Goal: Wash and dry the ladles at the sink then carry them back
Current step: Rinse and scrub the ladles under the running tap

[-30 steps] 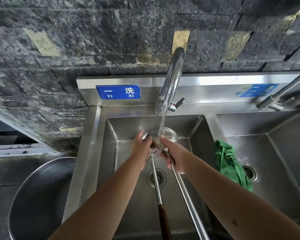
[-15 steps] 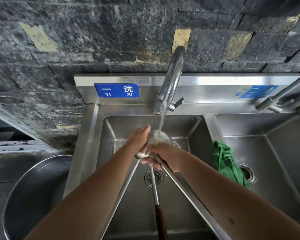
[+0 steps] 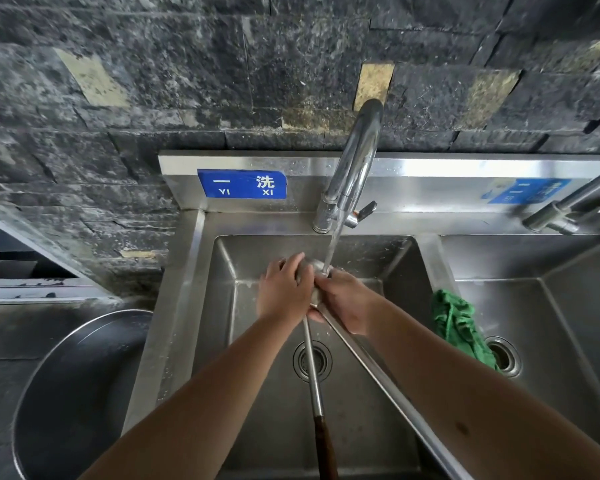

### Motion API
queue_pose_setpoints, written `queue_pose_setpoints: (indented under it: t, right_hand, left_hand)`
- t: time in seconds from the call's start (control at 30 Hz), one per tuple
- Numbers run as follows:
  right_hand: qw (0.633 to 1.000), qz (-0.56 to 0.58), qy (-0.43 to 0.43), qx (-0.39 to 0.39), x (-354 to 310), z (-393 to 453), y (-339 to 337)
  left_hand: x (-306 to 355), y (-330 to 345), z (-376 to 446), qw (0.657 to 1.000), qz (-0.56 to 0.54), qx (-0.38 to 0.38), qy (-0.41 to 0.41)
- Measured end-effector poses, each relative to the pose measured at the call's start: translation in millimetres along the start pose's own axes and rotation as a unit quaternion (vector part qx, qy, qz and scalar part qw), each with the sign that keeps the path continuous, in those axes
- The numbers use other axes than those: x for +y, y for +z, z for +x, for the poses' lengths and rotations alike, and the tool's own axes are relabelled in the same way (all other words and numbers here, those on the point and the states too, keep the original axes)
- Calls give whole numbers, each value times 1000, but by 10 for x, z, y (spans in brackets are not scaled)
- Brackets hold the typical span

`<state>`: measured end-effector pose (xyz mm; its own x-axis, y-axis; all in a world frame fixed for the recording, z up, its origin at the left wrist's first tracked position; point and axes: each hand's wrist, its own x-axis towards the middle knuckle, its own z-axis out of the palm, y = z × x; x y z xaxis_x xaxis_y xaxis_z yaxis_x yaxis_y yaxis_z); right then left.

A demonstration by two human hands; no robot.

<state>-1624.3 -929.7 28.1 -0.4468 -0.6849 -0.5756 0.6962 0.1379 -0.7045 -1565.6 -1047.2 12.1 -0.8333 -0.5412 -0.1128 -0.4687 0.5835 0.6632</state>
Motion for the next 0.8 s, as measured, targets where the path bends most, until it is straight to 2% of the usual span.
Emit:
queue_pose_setpoints:
  t: [0.13,0.23,0.27,0.33,0.37,0.4,0.5,0.67,0.8]
  right_hand:
    - [999,19,-23,16,-32,66,34]
    - [997,4,-38,63,-48,141,87]
    - [996,2,-40,83,-43,168,89]
    - [994,10,-41,102,-28,209,95]
    - [993,14,-44,111,-33,222,90]
    - [991,19,-47,124,-47,227,89]
    - [991,52,-43,118,-87,211,50]
    - [989,-63,-2,135,-57,123,-45]
    - [999,2,-38,-9,-69,-136,-222]
  left_hand:
    - [78,-30,40,989,-94,14,-110]
    - [134,21,-99,960,-197,19,-198]
    - [143,54,-170,937,-276,10,-215]
    - [162,128,-329,859,-438,-30,-262]
    - [185,158,-432,827,-481,-66,-283]
    - [223,165,-548,817,-489,-105,-285]
    - [312,206,-767,824,-462,-186,-269]
    - [289,256,-657,842,-435,-188,-258]
    - [335,329,-573,835,-453,-175,-260]
